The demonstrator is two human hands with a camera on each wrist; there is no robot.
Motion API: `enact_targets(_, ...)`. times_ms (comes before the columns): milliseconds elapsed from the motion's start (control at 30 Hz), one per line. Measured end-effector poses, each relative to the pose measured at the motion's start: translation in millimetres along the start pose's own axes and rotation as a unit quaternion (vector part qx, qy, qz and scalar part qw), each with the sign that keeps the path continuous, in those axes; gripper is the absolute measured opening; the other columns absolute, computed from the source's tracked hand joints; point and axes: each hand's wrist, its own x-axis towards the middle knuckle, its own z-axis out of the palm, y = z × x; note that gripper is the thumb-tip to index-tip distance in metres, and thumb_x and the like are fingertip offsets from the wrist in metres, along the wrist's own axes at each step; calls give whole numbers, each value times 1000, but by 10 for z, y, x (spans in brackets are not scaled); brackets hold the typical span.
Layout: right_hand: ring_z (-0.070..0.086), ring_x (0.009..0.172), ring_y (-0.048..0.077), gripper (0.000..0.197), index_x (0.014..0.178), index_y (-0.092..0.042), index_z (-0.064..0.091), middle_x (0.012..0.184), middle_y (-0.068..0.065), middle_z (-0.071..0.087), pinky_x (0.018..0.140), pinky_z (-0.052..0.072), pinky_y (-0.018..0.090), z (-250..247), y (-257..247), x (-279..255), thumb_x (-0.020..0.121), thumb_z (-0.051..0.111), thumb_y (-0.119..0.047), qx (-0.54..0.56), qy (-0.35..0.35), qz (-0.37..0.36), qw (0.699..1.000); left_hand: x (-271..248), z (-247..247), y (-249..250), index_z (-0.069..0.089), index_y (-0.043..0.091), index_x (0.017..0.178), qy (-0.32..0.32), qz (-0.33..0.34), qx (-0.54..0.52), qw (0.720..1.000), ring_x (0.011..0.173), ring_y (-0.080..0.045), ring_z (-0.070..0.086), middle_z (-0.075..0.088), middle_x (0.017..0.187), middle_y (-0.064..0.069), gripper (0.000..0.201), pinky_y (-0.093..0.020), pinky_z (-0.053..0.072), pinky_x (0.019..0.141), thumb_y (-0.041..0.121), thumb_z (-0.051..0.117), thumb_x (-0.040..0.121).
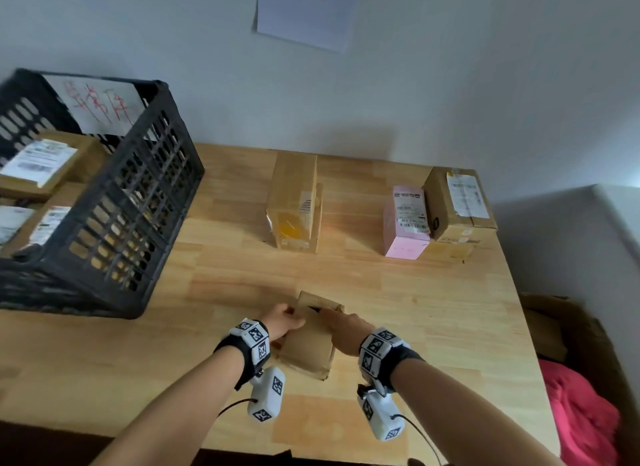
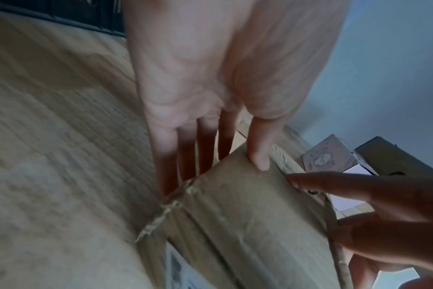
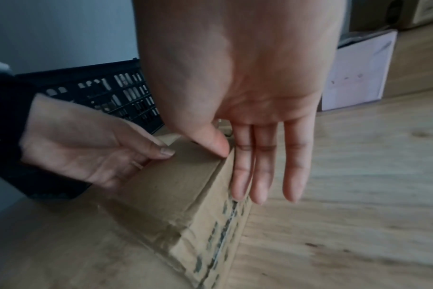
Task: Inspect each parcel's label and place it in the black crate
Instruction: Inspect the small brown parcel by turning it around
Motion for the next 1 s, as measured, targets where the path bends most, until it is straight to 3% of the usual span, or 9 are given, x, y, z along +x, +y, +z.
enact_targets(100, 62, 100, 32, 54, 145, -37, 28, 126, 13, 57, 70, 46, 31, 34, 38, 60, 96, 30, -12, 42, -3, -3, 999, -2, 13, -25, 47, 5, 131, -2, -19, 5, 1000, 116, -32, 53, 55, 129, -14, 53, -41, 48, 90, 31, 64, 89)
enact_targets(233, 64, 95, 31, 51, 145, -34, 31, 120, 17, 61, 79, 53, 36, 1, 62, 0, 99, 30, -12, 62, 4, -32, 998, -34, 14, -23, 31, 10, 145, -2, -33, -15, 999, 126, -29, 44, 42, 144, -9, 78, -34, 38, 96, 47, 64, 85)
enact_targets(333, 66, 92, 34, 45, 140, -35, 36, 108, 18, 66, 84, 54, 45, -45, 25, -53, 100, 29, -16, 49, 27, -72, 996, -31, -34, 54, 33, 9, 140, 18, -20, -45, 999, 109, -24, 47, 46, 137, -10, 73, -34, 39, 89, 44, 65, 85)
enact_targets(500, 63, 91, 30, 41, 135, -41, 43, 110, 17, 65, 85, 51, 38, -182, -38, -92, 100, 32, -24, 51, 52, -105, 992, -20, -241, 130, 36, 12, 135, 35, -13, -47, 998, 120, -28, 46, 47, 137, -9, 82, -44, 42, 98, 38, 80, 72)
enact_targets(600, 59, 77, 18, 36, 130, -37, 55, 109, 5, 66, 78, 45, 28, -251, -88, -130, 100, 39, -23, 92, 81, -105, 987, -40, -360, 142, 29, 10, 141, 37, -13, -13, 999, 131, -30, 38, 38, 145, -10, 97, -46, 37, 106, 42, 82, 66)
enact_targets(700, 61, 85, 13, 27, 111, -21, 68, 93, -8, 64, 77, 52, 34, -347, -124, -108, 98, 45, -16, 235, 143, -73, 959, -74, -434, 134, 26, 8, 144, 41, -6, -13, 999, 135, -30, 34, 34, 149, -11, 93, -42, 34, 104, 39, 78, 73)
enact_targets(800, 65, 84, 17, 26, 117, -14, 61, 105, 2, 64, 72, 57, 39, -425, -173, -62, 95, 52, -23, 311, 150, -47, 937, -134, -537, 109, 35, 13, 137, 29, 1, -28, 999, 128, -30, 41, 42, 142, -10, 91, -49, 44, 100, 38, 84, 65)
enact_targets(900, 61, 106, 21, 64, 139, -22, 40, 126, 3, 60, 84, 55, 35, -433, -275, -12, 85, 63, -47, 267, 116, -40, 956, -234, -618, 100, 44, 20, 117, 17, 26, -75, 997, 118, -28, 49, 53, 127, -7, 69, -51, 52, 89, 34, 85, 64)
enact_targets(1000, 49, 122, 23, 77, 147, -22, 26, 138, 6, 49, 93, 41, 28, -392, -408, 21, 85, 65, -44, 244, 110, -49, 962, -318, -636, 100, 46, 21, 118, 10, 49, -92, 995, 112, -25, 53, 57, 119, -4, 69, -50, 56, 82, 37, 85, 63)
